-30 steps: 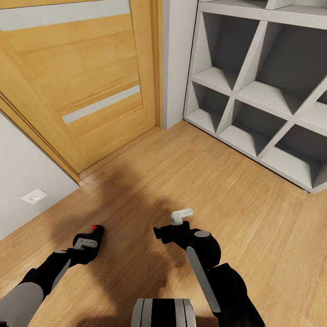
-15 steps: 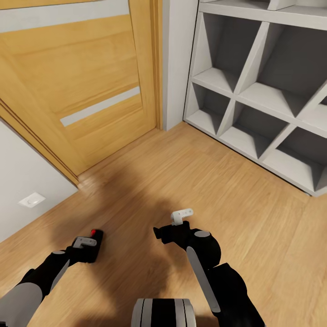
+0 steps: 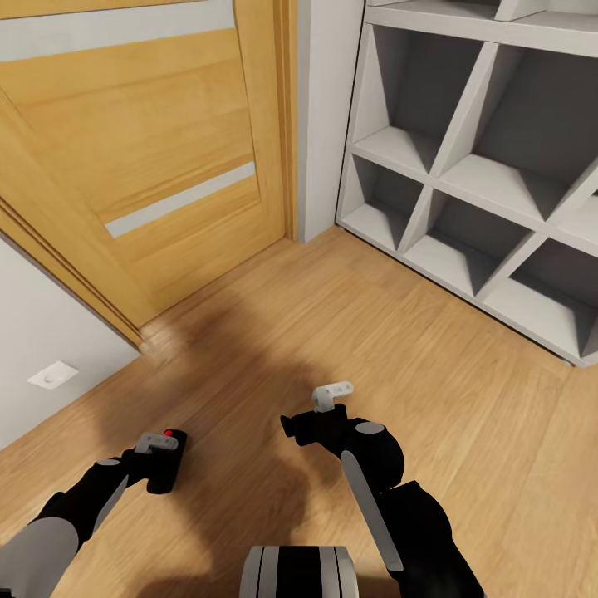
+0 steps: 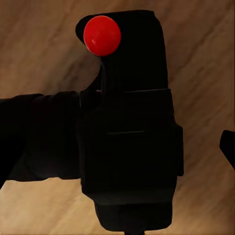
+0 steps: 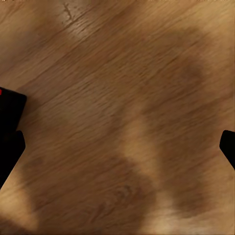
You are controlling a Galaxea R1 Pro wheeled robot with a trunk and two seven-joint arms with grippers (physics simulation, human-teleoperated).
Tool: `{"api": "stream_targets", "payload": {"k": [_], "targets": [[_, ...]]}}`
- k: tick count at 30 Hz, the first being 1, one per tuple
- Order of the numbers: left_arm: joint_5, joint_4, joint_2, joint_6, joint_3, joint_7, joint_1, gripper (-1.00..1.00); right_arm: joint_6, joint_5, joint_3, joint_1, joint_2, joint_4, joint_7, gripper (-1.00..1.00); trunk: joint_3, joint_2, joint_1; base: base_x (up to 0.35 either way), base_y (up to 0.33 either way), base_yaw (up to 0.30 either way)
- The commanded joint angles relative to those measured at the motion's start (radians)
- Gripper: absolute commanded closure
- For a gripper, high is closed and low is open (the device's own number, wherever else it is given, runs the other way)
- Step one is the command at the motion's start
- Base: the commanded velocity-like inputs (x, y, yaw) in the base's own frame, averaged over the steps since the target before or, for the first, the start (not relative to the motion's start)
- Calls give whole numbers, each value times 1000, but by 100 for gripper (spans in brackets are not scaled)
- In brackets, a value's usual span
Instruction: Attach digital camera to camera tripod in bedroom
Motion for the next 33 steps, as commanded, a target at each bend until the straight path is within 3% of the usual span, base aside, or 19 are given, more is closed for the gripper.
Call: {"api": "stream_targets", "payload": {"k": [1, 16, 33], "targets": [[-7, -2, 0, 4, -3, -3, 0, -100, 4, -11, 1, -1, 0, -1, -10, -100, -1, 0, 0, 16, 0, 0], [-8, -1, -3, 3, -5, -1, 5, -100, 4, -11, 1, -1, 0, -1, -10, -100, -1, 0, 0, 6, 0, 0], [-4, 4, -9, 3, -5, 55, 8, -100, 4, -11, 1, -1, 0, -1, -10, -100, -8, -1, 1, 0, 0, 0]]}}
